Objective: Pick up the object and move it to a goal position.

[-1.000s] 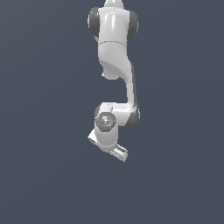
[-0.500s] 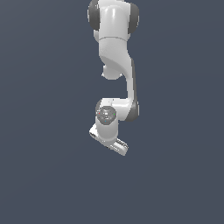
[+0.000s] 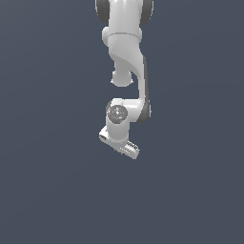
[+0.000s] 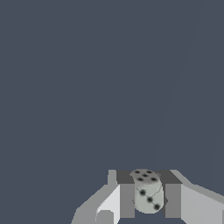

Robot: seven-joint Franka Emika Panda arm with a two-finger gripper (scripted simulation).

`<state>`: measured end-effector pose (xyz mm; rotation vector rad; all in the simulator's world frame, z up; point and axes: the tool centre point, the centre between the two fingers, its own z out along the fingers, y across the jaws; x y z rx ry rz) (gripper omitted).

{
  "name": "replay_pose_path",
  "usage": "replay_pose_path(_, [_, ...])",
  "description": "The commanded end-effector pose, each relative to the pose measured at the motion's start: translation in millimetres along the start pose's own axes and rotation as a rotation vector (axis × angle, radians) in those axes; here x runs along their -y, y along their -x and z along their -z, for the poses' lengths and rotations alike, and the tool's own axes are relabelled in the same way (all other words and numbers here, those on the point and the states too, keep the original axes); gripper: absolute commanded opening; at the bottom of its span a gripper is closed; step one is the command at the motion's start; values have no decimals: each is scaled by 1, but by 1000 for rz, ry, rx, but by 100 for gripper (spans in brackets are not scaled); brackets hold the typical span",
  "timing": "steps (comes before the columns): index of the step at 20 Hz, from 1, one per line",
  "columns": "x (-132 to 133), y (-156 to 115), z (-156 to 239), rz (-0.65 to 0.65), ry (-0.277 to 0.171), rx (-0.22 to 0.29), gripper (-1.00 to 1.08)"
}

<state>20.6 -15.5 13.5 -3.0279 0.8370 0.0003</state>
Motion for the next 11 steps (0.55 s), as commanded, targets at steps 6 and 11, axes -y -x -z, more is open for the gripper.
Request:
replay_pose_path(6, [-10,19,1,0,0,0,-100])
replay_pose_path(11, [-12,23,1,0,0,0,-100])
